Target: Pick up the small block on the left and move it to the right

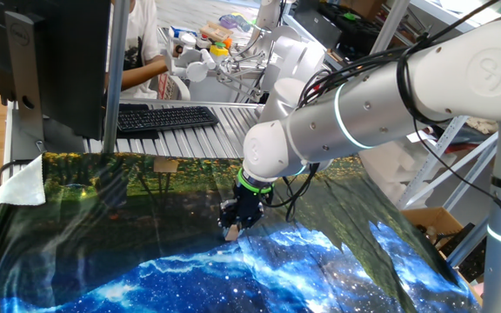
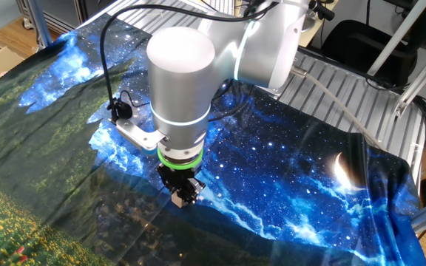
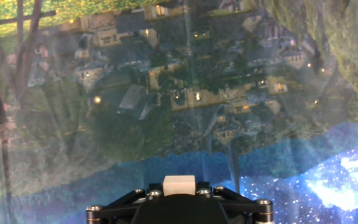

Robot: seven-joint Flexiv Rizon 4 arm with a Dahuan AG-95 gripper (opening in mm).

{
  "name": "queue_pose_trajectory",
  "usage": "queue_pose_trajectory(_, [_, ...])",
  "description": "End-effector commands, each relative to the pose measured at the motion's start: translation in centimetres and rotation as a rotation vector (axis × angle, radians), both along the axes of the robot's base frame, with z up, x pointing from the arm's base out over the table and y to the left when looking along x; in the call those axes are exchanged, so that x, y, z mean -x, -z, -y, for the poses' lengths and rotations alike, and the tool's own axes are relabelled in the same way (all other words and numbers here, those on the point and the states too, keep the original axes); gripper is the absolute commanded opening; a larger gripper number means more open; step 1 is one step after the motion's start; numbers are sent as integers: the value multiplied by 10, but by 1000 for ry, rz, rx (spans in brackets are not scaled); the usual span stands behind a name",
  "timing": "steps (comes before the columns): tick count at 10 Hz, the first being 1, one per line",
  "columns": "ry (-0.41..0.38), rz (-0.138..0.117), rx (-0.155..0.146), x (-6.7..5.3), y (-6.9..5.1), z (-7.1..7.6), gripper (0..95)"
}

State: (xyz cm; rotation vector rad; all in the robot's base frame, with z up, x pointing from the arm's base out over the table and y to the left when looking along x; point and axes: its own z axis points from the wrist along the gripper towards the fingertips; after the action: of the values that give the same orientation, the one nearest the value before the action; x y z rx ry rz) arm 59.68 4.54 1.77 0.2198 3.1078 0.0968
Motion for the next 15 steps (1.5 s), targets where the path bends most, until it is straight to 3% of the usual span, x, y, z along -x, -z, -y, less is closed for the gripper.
queue_pose_trajectory(1, [1,1,0,-1,1,0,0])
queue_pose_trajectory(7, [2,-5,15,-1,1,0,0])
queue_pose_trajectory(9, [6,1,4,-1,1,0,0])
queue_pose_trajectory(12, [9,-12,5,-1,1,-1,0])
queue_pose_trajectory(15, [9,-17,7,-3,8,-2,0])
